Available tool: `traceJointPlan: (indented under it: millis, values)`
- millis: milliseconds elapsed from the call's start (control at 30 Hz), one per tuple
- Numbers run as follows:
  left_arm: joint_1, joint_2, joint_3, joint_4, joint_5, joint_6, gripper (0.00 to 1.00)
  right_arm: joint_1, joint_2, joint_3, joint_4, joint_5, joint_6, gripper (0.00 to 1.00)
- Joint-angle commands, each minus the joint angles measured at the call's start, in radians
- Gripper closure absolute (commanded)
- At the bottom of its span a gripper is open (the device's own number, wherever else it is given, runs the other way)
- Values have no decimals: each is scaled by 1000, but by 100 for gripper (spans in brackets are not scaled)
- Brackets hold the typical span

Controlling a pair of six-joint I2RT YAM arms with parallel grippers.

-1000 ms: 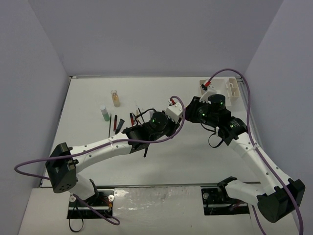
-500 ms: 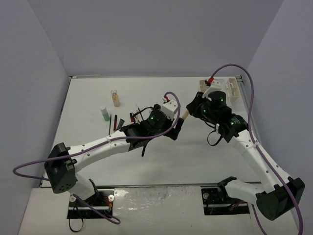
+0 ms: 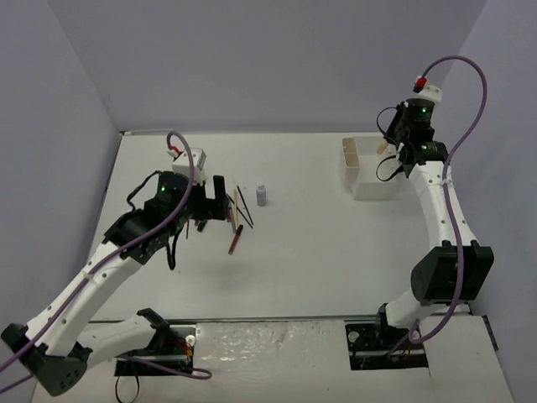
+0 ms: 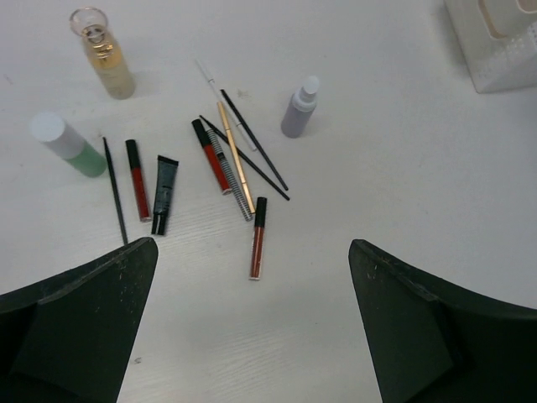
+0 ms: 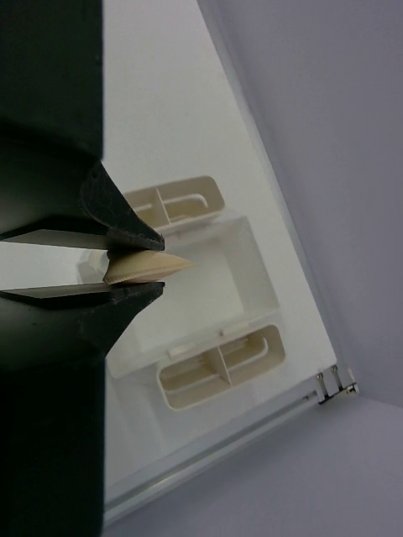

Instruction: Organize the makeup

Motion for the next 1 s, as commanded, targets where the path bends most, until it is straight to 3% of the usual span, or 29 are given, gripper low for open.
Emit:
traceJointPlan:
  millis: [0, 200, 533, 967]
  values:
    - [53, -62, -59, -96, 2, 47, 3, -103, 105, 138, 98, -4, -16, 100]
    - [92, -64, -145, -68, 3, 72, 3, -159, 227, 268, 119, -10, -33, 100]
    - [161, -50, -178, -68, 95, 67, 3, -172, 362, 319, 180, -21, -98, 100]
    - [186, -48, -190, -58, 113, 61, 3, -172, 403, 191, 396, -86, -156, 100]
